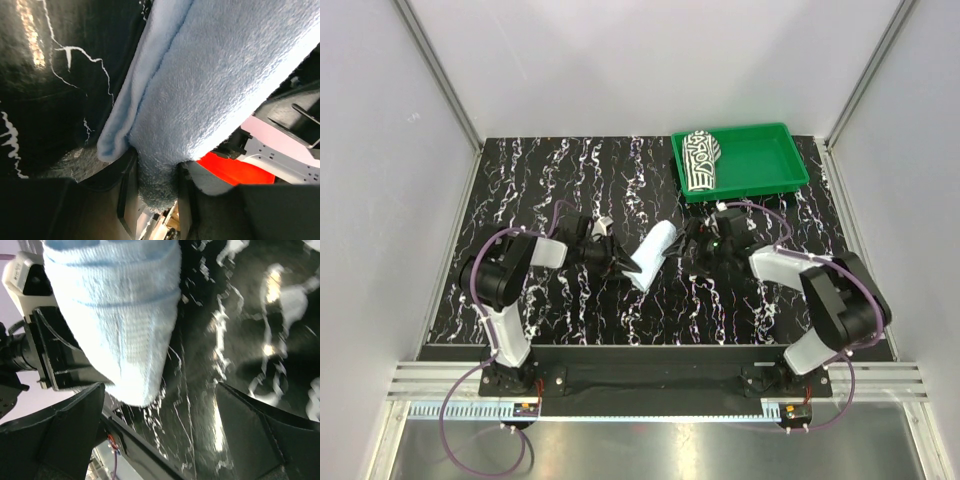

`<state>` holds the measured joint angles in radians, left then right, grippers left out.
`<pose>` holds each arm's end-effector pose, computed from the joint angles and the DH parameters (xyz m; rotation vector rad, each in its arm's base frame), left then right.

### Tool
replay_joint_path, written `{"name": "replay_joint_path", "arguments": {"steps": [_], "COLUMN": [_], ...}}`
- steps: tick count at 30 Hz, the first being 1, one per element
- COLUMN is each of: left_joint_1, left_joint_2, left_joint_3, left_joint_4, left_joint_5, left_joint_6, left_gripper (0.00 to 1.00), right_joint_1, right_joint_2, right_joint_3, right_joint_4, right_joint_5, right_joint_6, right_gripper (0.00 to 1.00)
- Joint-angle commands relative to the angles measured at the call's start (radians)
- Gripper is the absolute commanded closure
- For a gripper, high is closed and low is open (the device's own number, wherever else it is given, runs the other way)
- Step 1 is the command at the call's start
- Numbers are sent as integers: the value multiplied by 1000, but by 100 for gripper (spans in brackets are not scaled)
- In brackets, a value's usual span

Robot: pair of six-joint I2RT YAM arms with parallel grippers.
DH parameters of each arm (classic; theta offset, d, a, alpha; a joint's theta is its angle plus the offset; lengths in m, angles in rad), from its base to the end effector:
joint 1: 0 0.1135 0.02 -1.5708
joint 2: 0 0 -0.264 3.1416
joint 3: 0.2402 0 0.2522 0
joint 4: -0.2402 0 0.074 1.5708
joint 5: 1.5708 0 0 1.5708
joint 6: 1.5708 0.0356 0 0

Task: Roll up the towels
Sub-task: Roll the towel, then place the rolled towel into the container

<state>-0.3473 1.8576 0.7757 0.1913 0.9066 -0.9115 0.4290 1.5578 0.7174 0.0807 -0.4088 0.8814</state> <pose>0.2942 -0.1363 0.1040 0.3002 -2.6840 1.6025 0.2688 0.1385 0.1616 0.3473 2.5112 1.0756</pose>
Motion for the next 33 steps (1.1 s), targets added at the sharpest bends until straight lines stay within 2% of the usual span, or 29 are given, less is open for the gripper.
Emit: {"name": "replay_joint_path", "arguments": {"steps": [1,4,10,16,20,21,23,24,25,27,28,29,32,33], "left_joint_1": [10,14,19,19,19,19,21,19,19,19,19,19,19,19], "left_joint_2": [37,44,60,71,69,71,81,86,92,92,85,75,-15,-52], "left_joint_3": [2,-1,-6,-23,-44,-50,-70,-75,-85,-92,-93,-98,-99,-92], "left_joint_4": [10,4,13,76,109,135,174,209,226,249,252,252,197,115], "left_joint_5": [-44,-49,-51,-37,-35,-34,-22,-18,-12,-11,-9,-9,-43,-58], "left_joint_6": [-6,-1,-6,-52,-67,-81,-111,-121,-128,-135,-133,-132,-75,-52], "left_gripper": [74,73,73,73,73,72,69,67,62,54,50,34,15,4], "right_joint_1": [28,45,93,125,137,139,139,139,140,139,140,139,136,131], "right_joint_2": [65,139,203,289,349,358,380,383,387,390,386,380,337,318], "right_joint_3": [21,13,63,62,56,59,63,73,79,100,108,116,171,201], "right_joint_4": [264,420,407,477,574,586,614,620,626,626,625,617,509,475], "right_joint_5": [-7,-6,68,100,105,107,103,102,99,88,85,82,80,82], "right_joint_6": [48,88,62,82,94,96,94,94,91,90,84,79,30,-1], "right_gripper": [0,0,0,9,19,31,45,65,71,77,84,85,92,92]}}
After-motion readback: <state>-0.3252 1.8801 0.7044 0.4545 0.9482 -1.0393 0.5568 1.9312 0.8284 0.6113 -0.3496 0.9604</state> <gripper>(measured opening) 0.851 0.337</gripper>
